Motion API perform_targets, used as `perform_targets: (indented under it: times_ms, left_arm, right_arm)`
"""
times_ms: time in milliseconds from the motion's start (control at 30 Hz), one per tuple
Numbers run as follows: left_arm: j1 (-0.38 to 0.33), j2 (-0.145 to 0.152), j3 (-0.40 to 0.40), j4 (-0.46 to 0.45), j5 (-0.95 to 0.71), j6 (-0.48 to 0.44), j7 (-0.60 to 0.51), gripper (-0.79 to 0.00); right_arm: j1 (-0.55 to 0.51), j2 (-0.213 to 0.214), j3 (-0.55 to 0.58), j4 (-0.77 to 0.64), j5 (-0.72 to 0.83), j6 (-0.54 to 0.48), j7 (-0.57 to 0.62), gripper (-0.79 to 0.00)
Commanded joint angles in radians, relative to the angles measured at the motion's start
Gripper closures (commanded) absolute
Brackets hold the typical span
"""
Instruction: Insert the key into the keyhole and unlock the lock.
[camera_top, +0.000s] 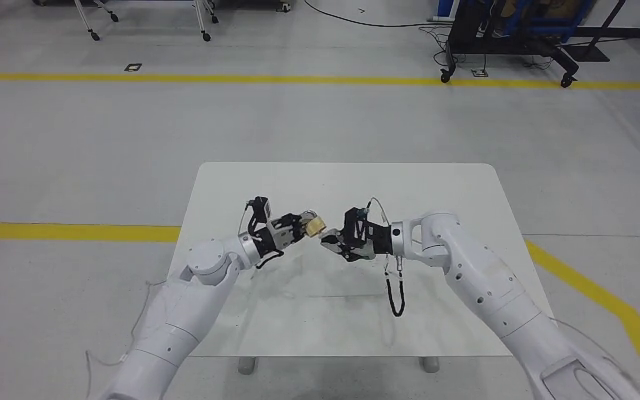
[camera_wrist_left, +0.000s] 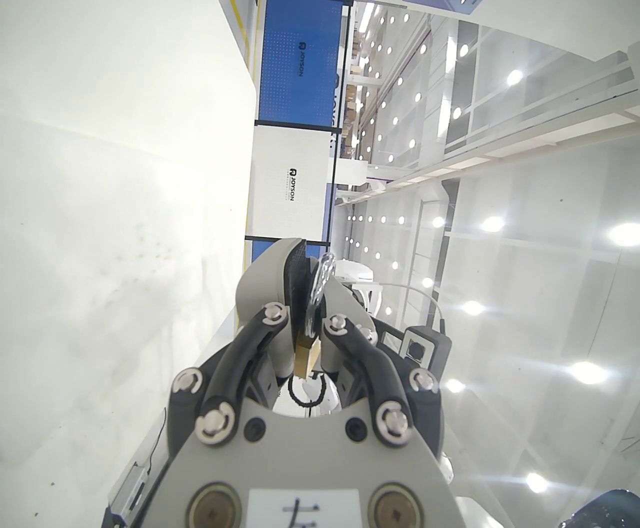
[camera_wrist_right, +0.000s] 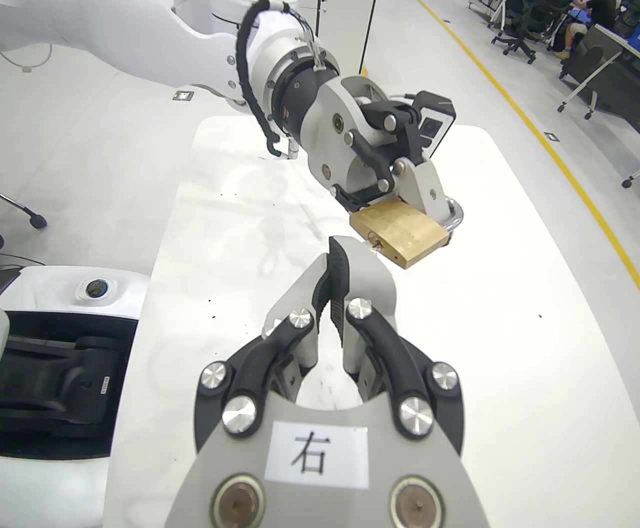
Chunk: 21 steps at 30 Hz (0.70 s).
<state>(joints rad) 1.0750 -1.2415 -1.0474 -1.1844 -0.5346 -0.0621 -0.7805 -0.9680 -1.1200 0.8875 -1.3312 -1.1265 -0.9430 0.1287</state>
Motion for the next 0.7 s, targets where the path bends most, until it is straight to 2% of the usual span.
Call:
perform_targets:
  times_ms: [0,167,200,233,267,567,667]
  left_arm:
    - [0.005,0.001,-0.003,-0.009,0.011,0.001,0.004,0.0]
    - [0.012,0.001,-0.011,-0.02,0.011,0.012,0.023,0.0]
    - [0.013,0.001,-0.013,-0.02,0.005,0.018,0.03,0.0]
    - [0.013,0.0,-0.015,-0.019,-0.001,0.026,0.037,0.0]
    - [0.013,-0.001,-0.015,-0.015,-0.012,0.047,0.042,0.0]
    - [0.012,-0.001,-0.015,-0.014,-0.018,0.058,0.041,0.0]
    - [0.028,-0.002,-0.027,-0.014,-0.024,0.076,0.108,0.0]
  right_arm:
    - [0.004,-0.003,-0.006,0.002,0.007,-0.001,-0.002,0.0]
    - [-0.002,-0.001,-0.003,-0.031,-0.018,-0.031,-0.04,0.0]
    - [-0.005,0.002,0.001,-0.052,-0.049,-0.038,-0.043,-0.243]
    - [-0.005,0.002,0.001,-0.052,-0.049,-0.038,-0.043,-0.69]
    - [-0.005,0.002,0.001,-0.052,-0.049,-0.038,-0.043,-0.785]
    - [-0.005,0.002,0.001,-0.052,-0.049,-0.038,-0.043,-0.785]
    - [-0.007,0.002,0.001,-0.055,-0.049,-0.035,-0.045,-0.785]
